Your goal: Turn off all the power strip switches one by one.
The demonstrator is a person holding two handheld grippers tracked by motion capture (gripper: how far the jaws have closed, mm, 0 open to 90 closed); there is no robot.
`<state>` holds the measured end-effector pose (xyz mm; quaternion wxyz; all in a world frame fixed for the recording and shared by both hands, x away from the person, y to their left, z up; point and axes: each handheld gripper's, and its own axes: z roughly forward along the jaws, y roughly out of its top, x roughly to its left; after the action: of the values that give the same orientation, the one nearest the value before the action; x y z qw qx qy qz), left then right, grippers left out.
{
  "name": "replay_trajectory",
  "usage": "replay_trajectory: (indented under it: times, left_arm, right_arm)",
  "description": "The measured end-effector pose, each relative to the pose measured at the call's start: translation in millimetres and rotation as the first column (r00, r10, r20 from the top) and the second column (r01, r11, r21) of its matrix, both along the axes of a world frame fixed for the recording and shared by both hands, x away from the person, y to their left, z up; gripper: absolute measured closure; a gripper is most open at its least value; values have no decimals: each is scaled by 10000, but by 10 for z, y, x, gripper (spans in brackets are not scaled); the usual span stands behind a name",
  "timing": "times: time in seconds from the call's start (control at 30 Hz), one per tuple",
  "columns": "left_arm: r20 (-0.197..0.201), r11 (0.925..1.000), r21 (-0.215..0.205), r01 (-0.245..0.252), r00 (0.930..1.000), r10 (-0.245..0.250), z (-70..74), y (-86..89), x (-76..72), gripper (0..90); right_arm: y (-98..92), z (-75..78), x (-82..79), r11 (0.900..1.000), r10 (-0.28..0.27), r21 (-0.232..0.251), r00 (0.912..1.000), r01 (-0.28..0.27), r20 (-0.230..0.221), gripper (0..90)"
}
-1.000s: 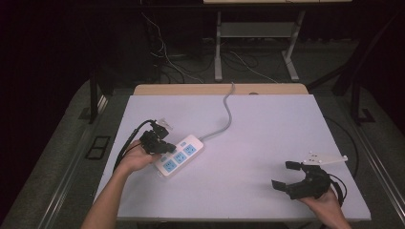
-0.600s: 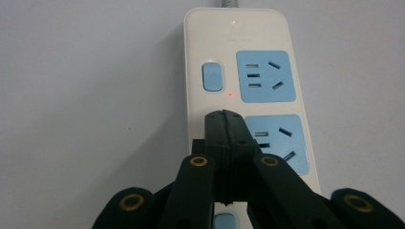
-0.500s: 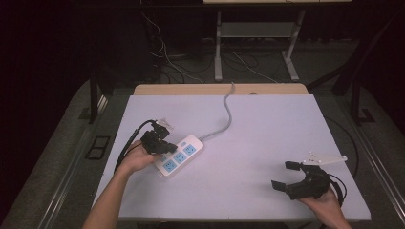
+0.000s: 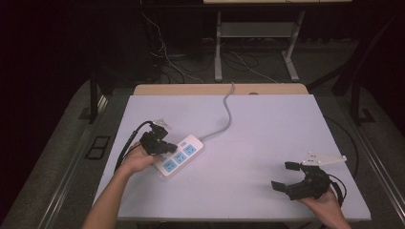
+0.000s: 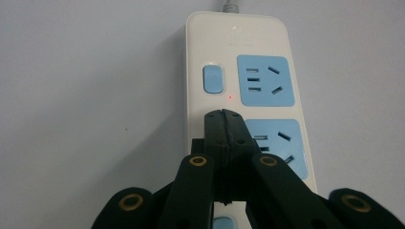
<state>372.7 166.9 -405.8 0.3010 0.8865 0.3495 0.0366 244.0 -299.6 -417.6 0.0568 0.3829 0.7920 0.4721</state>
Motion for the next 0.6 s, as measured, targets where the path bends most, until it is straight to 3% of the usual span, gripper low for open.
replay_trajectory:
  times: [0.23,0.6]
  left_arm:
    - [-64,9997,257,-40,10000,42,9,-28,6,897]
    - [-85,9995,305,-71,9999,73,17,-36,2,896]
  right_arm:
    - [5,3,-4,10000,25,-38,10000,-25,-3,10]
    - [-2,-3,-1,10000,2,-52,10000,-2,-7,9]
